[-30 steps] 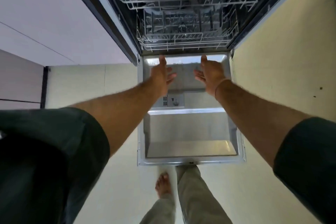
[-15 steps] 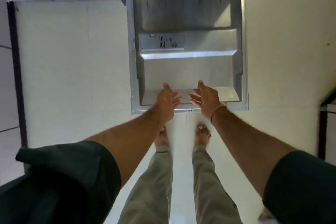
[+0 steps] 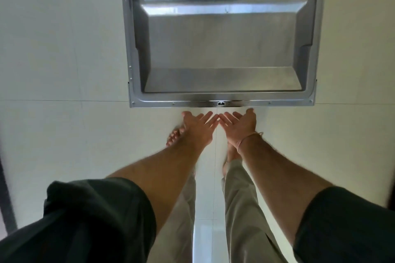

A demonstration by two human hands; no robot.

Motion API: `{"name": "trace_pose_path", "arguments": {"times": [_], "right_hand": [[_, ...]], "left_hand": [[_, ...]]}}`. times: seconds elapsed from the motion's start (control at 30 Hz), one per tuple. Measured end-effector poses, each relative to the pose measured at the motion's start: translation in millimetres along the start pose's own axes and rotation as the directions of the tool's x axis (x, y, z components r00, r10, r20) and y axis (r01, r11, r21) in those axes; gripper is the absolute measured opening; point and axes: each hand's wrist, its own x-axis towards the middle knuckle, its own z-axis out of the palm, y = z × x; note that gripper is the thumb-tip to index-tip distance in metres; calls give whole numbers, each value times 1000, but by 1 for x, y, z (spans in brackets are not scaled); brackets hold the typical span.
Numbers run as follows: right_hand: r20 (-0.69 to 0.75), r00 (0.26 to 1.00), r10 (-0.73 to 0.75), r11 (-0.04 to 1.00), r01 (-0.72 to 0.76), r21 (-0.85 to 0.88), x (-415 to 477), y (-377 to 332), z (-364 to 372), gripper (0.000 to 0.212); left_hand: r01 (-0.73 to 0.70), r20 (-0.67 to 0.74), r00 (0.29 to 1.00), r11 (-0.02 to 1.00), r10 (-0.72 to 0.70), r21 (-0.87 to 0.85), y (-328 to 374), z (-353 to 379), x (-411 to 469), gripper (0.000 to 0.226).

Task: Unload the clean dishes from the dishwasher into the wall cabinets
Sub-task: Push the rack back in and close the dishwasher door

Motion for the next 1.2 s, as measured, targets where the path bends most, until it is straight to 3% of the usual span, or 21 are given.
{"name": "trace_pose_path", "arguments": {"times": [0.13,0.27,0.7,1.0,1.2], "right_hand": [[-2,1000,-16,974,16,227,33,-4,10,71],[-42,999,-25,952,36,303,56,2,14,63],[-53,997,-55,973,65,221,21,2,20,44],[-29,997,-73,971,77,227,-73,-16,28,51],[46,990,-135,972,123,199,-162,-38,45,48]], "left_hand": [[-40,-61,998,975,28,-219,1,10,37,70],[-104,-91,992,955,81,-279,2,14,59,65],[-106,-65,993,970,94,-217,-1,20,17,56],[-110,-57,993,965,99,-237,-1,41,-81,55],[-187,-1,982,964,190,-191,3,71,-176,46]]}}
